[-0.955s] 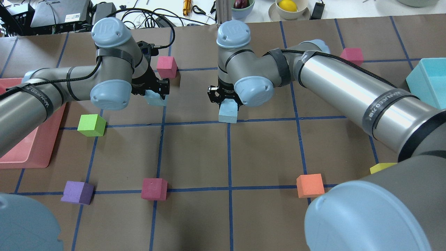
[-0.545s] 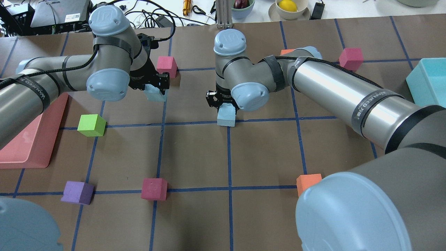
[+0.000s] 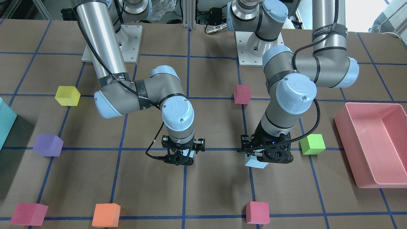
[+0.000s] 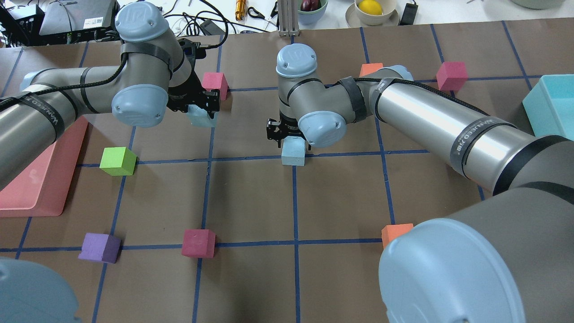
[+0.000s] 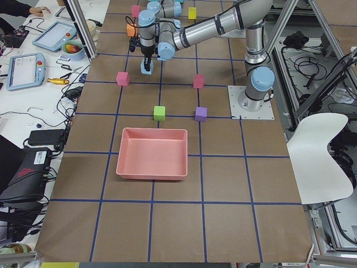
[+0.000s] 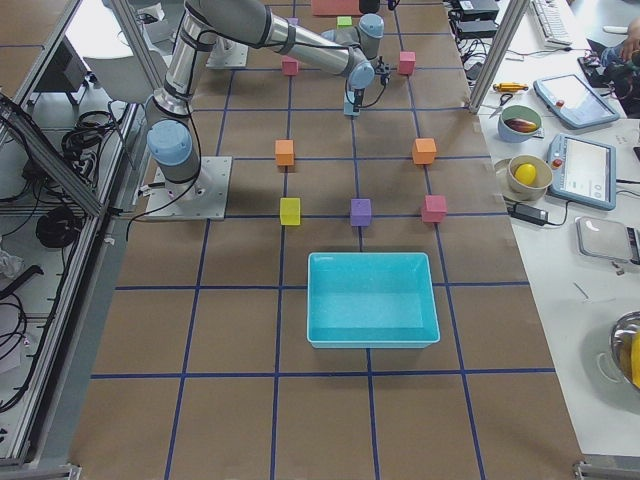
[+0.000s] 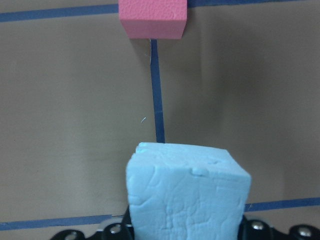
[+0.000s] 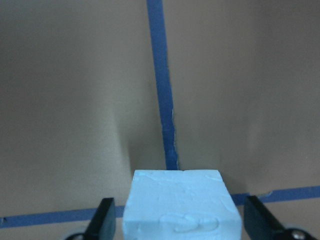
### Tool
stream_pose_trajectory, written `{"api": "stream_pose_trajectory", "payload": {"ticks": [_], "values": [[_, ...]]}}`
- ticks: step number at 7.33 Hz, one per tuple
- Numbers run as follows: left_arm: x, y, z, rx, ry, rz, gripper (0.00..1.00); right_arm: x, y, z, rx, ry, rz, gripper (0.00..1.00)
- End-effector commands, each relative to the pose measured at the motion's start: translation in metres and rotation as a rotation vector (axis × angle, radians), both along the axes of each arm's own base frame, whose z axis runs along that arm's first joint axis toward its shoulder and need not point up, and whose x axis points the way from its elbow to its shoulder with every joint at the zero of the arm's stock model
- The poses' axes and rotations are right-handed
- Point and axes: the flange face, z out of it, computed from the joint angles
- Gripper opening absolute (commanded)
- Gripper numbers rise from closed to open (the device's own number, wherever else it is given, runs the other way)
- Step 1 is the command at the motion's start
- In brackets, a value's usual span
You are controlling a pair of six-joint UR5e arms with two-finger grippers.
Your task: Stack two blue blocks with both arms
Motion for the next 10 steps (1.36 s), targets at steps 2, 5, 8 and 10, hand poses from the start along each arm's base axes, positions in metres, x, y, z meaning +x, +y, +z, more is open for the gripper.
{"api": "stream_pose_trajectory", "payload": {"ticks": [2, 5, 8, 10], "values": [[-0.023, 0.0, 0.012, 0.028, 0.006, 0.028, 0.0, -0.02, -0.012, 0.042, -0.053, -0.014, -0.019, 1.0], [-0.068, 0.013, 0.013, 0.038, 0.073, 0.024, 0.0, -0.127, -0.021, 0.15, -0.09, -0.017, 0.009, 1.0], [-0.181, 0.059, 0.001, 0.058, 0.075, -0.009, 0.0, -0.212, 0.022, 0.228, -0.004, -0.002, 0.015, 1.0], [-0.213, 0.073, -0.007, 0.053, 0.079, 0.01, 0.0, -0.226, 0.044, 0.264, -0.024, -0.001, 0.012, 1.0]]}}
